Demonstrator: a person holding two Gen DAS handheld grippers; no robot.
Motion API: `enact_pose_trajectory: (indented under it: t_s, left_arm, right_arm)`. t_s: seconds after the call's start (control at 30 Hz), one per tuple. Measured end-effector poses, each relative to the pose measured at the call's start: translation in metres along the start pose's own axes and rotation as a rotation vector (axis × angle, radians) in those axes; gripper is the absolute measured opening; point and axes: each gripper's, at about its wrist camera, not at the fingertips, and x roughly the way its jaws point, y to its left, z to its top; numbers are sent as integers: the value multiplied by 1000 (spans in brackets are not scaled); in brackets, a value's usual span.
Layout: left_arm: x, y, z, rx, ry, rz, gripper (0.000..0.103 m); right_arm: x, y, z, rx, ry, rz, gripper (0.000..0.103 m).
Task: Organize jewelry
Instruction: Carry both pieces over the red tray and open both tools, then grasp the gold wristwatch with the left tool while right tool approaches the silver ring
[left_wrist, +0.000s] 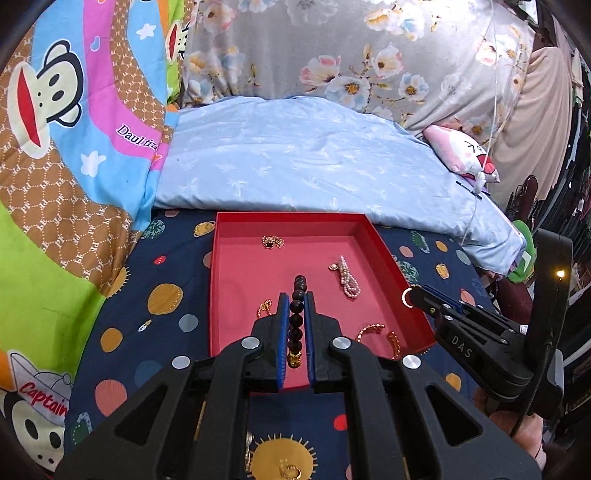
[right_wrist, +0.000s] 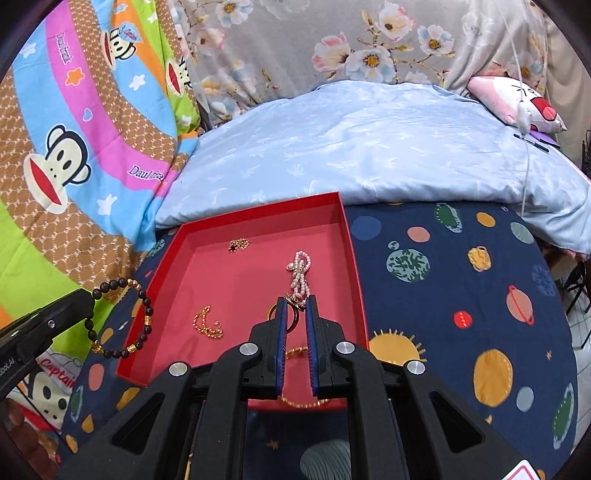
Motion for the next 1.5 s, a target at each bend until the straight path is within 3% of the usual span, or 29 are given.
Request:
enact_pose_trajectory:
  t_s: [0.4, 0.53, 0.67, 0.83, 0.9, 1.13, 1.43, 1.5]
  left_arm:
    - [22, 10, 1, -35, 36, 24, 8]
    - [19, 17, -4, -61, 37, 29, 18]
    - [11, 23, -10, -76, 34, 34, 21]
    - [-4, 30, -23, -97, 33, 38, 23]
    - [-11, 32, -29, -94, 33, 41, 23]
    - [-38, 41, -63, -105, 52, 61, 29]
    - [-50, 51, -111, -106, 122, 99, 30]
    - [-51, 54, -119, -106, 135, 103, 34]
  right_arm:
    - [18, 5, 4, -21, 1, -6, 13]
    - [8, 2, 0, -3, -12, 5, 13]
    - [-4, -2, -7, 18, -19, 15, 14]
    - [-28, -3, -28, 21, -28, 16, 15]
    - [-39, -3, -39, 21, -32, 11, 22]
    - [-70, -5, -80, 35, -7, 19, 22]
    - [-84, 6, -130, -1, 61, 4, 23]
    - [-83, 9, -138, -13, 75, -3, 24]
